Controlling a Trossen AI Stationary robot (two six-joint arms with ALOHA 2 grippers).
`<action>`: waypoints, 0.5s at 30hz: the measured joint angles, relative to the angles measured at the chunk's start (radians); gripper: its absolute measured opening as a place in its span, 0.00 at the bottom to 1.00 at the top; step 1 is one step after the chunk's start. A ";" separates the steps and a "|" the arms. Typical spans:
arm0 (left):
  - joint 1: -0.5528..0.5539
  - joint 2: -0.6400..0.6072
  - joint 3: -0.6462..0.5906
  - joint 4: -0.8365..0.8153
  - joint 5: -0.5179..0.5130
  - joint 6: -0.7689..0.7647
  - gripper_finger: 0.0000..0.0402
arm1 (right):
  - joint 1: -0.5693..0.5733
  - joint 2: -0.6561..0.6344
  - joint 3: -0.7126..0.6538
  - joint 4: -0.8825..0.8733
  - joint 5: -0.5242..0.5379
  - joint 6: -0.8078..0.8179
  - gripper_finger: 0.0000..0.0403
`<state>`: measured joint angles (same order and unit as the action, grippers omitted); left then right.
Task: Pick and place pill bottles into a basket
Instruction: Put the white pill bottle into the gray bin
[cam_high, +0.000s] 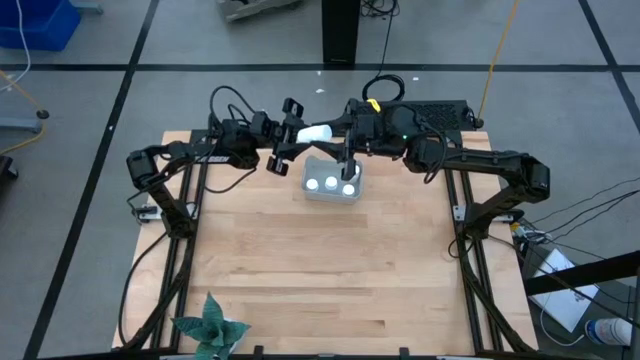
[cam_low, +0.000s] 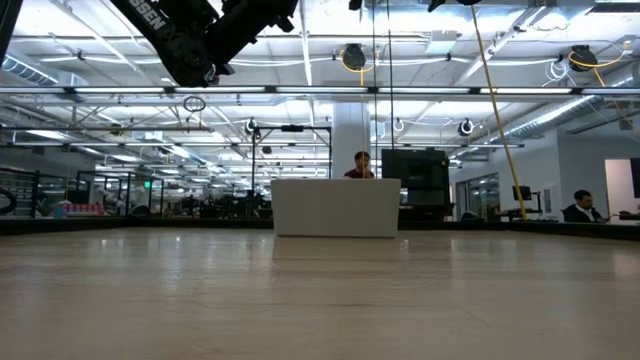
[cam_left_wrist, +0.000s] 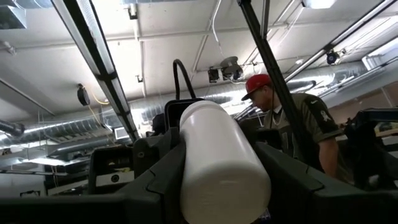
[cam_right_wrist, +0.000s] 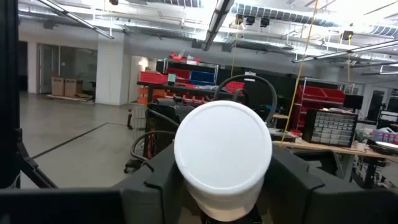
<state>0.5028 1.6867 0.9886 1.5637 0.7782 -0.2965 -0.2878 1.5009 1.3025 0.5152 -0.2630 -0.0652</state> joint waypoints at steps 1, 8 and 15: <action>0.000 0.000 0.000 0.001 -0.001 -0.002 0.43 | -0.001 0.000 0.000 0.000 0.000 0.000 0.40; 0.002 0.000 0.000 0.000 -0.016 -0.038 0.43 | -0.012 0.001 0.000 -0.016 -0.007 -0.022 0.40; 0.036 0.000 0.000 -0.007 -0.001 -0.220 0.78 | -0.035 -0.034 -0.002 -0.074 -0.022 -0.044 0.40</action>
<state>0.5392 1.6867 0.9886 1.5564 0.7772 -0.5165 -0.3226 1.4668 1.3003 0.4411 -0.2852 -0.1095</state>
